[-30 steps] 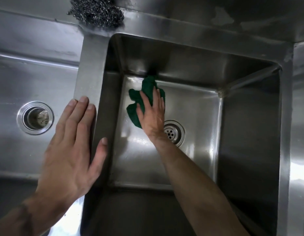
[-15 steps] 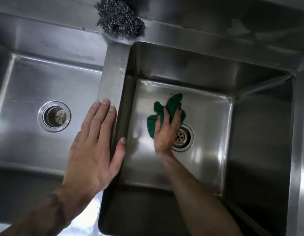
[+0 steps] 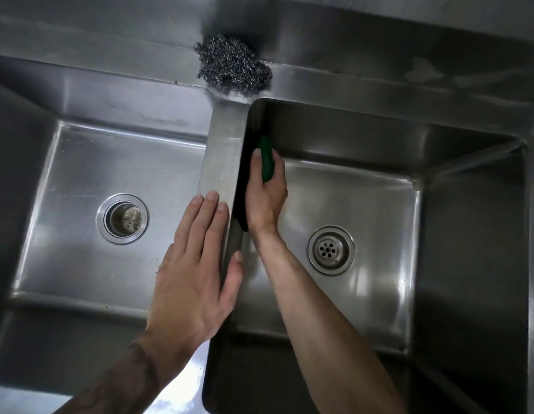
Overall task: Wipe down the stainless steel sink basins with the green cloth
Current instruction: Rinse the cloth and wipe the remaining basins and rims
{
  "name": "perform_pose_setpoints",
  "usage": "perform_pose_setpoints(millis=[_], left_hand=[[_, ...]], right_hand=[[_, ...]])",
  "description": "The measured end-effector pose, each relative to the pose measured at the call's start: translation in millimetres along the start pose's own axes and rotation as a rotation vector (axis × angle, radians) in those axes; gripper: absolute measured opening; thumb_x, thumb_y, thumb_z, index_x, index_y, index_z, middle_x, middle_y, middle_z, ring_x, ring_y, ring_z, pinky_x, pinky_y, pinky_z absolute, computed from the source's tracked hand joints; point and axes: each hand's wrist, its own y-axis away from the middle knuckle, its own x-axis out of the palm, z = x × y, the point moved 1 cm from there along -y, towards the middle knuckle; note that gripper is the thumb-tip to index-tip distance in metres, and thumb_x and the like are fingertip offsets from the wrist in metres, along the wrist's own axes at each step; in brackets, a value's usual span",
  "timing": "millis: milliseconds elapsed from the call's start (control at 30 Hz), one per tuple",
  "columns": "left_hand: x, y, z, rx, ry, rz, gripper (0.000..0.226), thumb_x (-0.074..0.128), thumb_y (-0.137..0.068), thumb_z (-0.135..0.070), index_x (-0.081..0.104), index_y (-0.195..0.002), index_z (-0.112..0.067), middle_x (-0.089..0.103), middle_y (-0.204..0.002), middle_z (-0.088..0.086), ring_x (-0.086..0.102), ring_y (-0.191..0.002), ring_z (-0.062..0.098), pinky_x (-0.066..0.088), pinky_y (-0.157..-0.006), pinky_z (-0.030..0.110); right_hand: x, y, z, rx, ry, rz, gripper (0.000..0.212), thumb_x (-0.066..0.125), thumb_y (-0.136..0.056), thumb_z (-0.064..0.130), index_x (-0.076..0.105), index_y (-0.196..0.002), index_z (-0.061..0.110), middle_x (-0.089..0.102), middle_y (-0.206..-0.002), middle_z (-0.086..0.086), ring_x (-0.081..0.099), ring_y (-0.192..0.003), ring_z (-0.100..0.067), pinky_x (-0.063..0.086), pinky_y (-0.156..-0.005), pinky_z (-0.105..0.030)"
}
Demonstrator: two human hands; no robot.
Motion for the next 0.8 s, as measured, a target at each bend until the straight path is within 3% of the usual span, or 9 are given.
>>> perform_pose_setpoints(millis=[133,300,400,533,633,733,800], left_hand=[[0.3,0.0,0.6,0.004,-0.005,0.014,0.063,0.041,-0.107,-0.029,0.036,-0.161,0.003,0.028,-0.173,0.017,0.018,-0.165,0.029,0.024,-0.133,0.045],[1.3,0.5,0.9,-0.001,-0.026,0.025,0.064,0.042,-0.106,-0.029,0.036,-0.161,0.003,0.028,-0.174,0.016,0.018,-0.165,0.028,0.028,-0.131,0.047],[1.2,0.8,1.6,0.002,-0.029,0.016,0.063,0.041,-0.107,-0.03,0.037,-0.16,0.004,0.029,-0.173,0.018,0.019,-0.165,0.029,0.029,-0.131,0.049],[0.6,0.9,0.4,0.002,-0.021,0.009,0.063,0.039,-0.108,-0.032,0.037,-0.16,0.004,0.03,-0.172,0.018,0.019,-0.164,0.03,0.027,-0.131,0.049],[0.8,0.5,0.7,0.006,-0.031,0.011,0.063,0.04,-0.108,-0.03,0.037,-0.161,0.004,0.03,-0.173,0.018,0.02,-0.164,0.03,0.029,-0.131,0.049],[1.0,0.3,1.3,0.006,-0.029,0.002,0.061,0.039,-0.108,-0.029,0.037,-0.161,0.003,0.03,-0.173,0.017,0.019,-0.164,0.029,0.025,-0.132,0.045],[1.2,0.0,0.6,0.007,-0.011,-0.005,0.061,0.038,-0.108,-0.028,0.037,-0.161,0.003,0.03,-0.173,0.017,0.019,-0.164,0.029,0.024,-0.133,0.045]], right_hand=[[-8.9,16.0,10.2,-0.24,0.047,0.044,0.048,0.054,-0.105,0.044,0.053,-0.149,0.025,0.058,-0.146,0.005,0.048,-0.131,0.002,0.035,-0.111,-0.016],[3.9,-5.3,-1.7,-0.01,0.118,0.07,0.052,0.05,-0.108,0.045,0.049,-0.154,0.022,0.053,-0.15,-0.001,0.047,-0.142,-0.017,0.033,-0.115,-0.025],[-1.3,17.3,14.0,-0.094,0.045,0.044,0.051,0.049,-0.105,0.047,0.052,-0.151,0.025,0.054,-0.148,0.003,0.048,-0.139,-0.01,0.036,-0.117,-0.026],[-12.4,38.7,28.4,-0.245,-0.048,0.026,0.041,0.054,-0.106,0.034,0.058,-0.145,0.025,0.059,-0.139,0.009,0.053,-0.13,-0.001,0.039,-0.11,-0.019],[-4.4,23.2,23.5,-0.17,-0.006,0.041,0.048,0.051,-0.103,0.041,0.055,-0.148,0.025,0.057,-0.141,0.009,0.05,-0.133,-0.003,0.037,-0.114,-0.023],[4.2,7.5,11.7,0.003,0.015,0.058,0.059,0.045,-0.098,0.05,0.052,-0.151,0.024,0.053,-0.148,0.003,0.047,-0.139,-0.011,0.036,-0.122,-0.039],[-0.5,16.5,16.0,0.007,0.013,0.073,0.058,0.046,-0.099,0.049,0.052,-0.151,0.025,0.053,-0.148,0.004,0.047,-0.139,-0.01,0.036,-0.121,-0.038]])
